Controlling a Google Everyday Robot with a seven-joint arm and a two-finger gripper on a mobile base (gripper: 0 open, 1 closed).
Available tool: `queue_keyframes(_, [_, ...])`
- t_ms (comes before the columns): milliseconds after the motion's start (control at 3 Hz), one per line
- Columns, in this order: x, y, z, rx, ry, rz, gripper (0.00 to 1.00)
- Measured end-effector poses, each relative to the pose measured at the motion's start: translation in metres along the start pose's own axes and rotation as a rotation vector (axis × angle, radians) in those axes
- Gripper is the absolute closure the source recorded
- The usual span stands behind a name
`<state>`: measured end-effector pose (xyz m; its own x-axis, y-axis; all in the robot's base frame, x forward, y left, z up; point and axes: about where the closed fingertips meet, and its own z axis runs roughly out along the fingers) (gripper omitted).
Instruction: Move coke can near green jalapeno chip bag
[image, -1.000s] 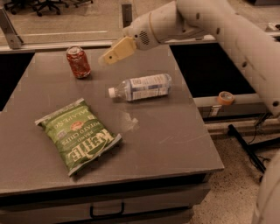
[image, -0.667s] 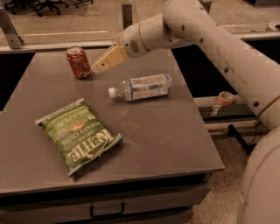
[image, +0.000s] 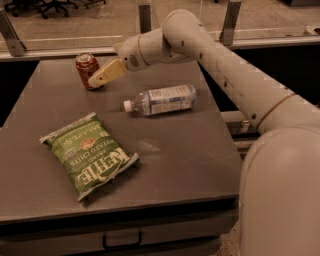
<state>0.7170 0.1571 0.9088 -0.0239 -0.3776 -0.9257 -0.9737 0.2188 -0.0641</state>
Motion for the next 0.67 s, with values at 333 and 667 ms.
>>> queue_keyframes(333, [-0.003,-0.006,0.035,-0.035,-0.027,-0.041,0.0])
queue_keyframes(667, [-0.003,-0.006,0.062,-0.073,-0.04,-0.075,0.18])
